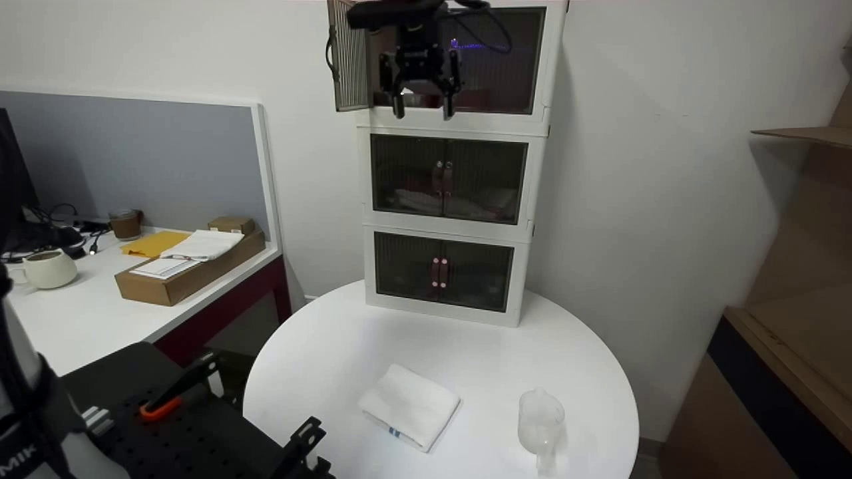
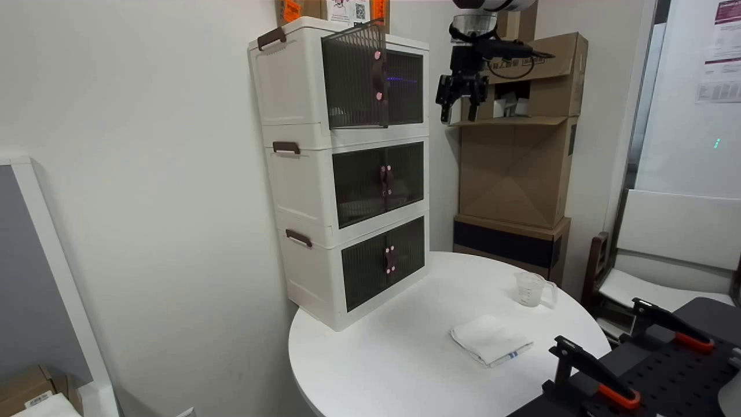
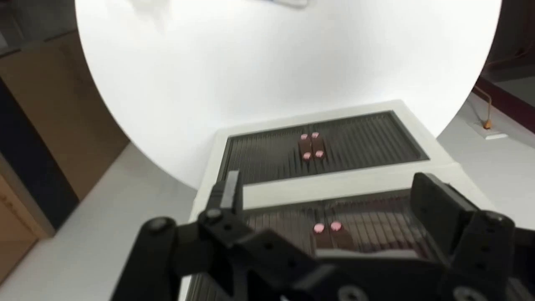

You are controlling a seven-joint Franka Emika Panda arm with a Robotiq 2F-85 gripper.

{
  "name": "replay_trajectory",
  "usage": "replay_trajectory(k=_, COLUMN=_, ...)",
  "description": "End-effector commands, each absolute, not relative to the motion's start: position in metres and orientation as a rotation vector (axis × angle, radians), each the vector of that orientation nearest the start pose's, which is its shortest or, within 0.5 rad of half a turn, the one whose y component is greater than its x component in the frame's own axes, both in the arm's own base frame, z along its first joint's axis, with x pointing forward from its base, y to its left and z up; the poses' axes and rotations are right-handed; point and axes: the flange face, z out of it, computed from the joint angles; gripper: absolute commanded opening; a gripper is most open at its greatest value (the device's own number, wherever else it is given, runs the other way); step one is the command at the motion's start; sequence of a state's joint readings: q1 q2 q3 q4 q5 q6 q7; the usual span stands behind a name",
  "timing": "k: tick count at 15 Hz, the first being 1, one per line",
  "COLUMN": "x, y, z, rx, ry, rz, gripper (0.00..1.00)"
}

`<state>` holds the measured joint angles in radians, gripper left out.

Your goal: Close the top right cabinet door

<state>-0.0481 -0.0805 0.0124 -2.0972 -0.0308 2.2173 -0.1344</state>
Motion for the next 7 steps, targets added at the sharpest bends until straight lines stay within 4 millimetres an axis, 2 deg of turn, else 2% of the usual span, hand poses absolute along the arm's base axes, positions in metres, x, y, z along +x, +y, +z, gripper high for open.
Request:
replay_trajectory(k=1, x=0.486, y=0.038, z=0.456, rx=-3.177, ry=0.066, rz=-0.101, gripper=1.00)
replay_trajectory(k=2, x=0.469, y=0.057, z=0.450, rx=-3.141, ry=0.072, rz=-0.003, gripper=1.00)
replay_trajectory(k=3, x=0.452, y=0.078, z=0.448, rx=-3.065, ry=-0.005, rz=0.057, gripper=1.00)
replay_trajectory(k=4, x=0.488, y=0.055, z=0.446, rx=-3.128, ry=0.001, rz=-0.014, gripper=1.00)
replay_trajectory(k=5, x=0.479, y=0.067, z=0.445, rx=-3.121, ry=-0.022, rz=0.003, gripper=1.00)
replay_trajectory(k=7, x=0.479, y=0.068, z=0.446, rx=-3.125, ry=-0.024, rz=-0.005, gripper=1.00)
